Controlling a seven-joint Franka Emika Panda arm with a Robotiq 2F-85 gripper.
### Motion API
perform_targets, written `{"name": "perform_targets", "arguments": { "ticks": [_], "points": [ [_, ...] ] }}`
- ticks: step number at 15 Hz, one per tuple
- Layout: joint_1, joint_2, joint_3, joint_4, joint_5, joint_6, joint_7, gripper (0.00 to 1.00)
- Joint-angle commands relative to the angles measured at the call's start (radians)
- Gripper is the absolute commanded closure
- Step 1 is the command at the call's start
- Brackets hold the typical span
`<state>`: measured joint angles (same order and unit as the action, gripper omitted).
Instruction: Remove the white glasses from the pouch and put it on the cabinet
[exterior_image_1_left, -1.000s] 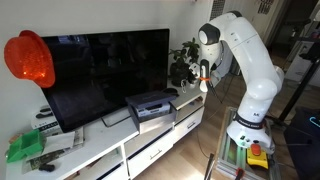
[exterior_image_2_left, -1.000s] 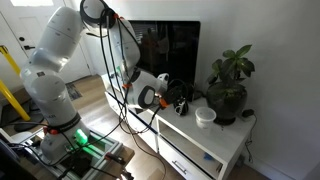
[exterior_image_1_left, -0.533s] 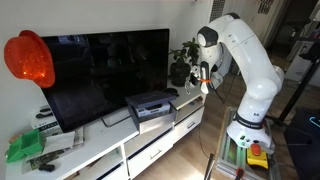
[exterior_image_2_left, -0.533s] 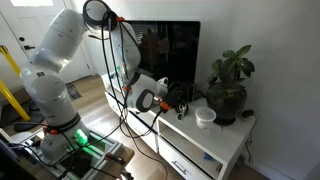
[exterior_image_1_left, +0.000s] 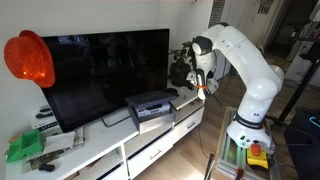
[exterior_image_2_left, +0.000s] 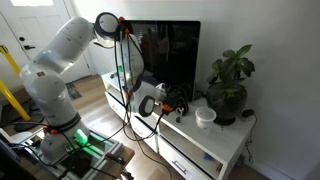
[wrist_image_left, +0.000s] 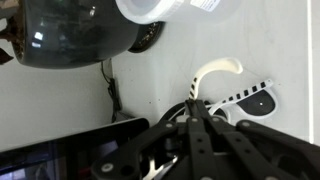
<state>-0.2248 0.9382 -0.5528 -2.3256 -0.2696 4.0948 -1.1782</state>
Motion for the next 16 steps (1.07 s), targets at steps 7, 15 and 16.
{"name": "perform_targets", "arguments": {
  "ticks": [7,15,16],
  "points": [
    [-0.014,0.123,0.047,0.095,0.054,0.021,-0.024,1.00],
    [-0.050,0.163,0.088,0.145,-0.027,0.033,0.019,1.00],
    [-0.057,0.165,0.095,0.151,-0.038,0.026,0.030,1.00]
  ]
}}
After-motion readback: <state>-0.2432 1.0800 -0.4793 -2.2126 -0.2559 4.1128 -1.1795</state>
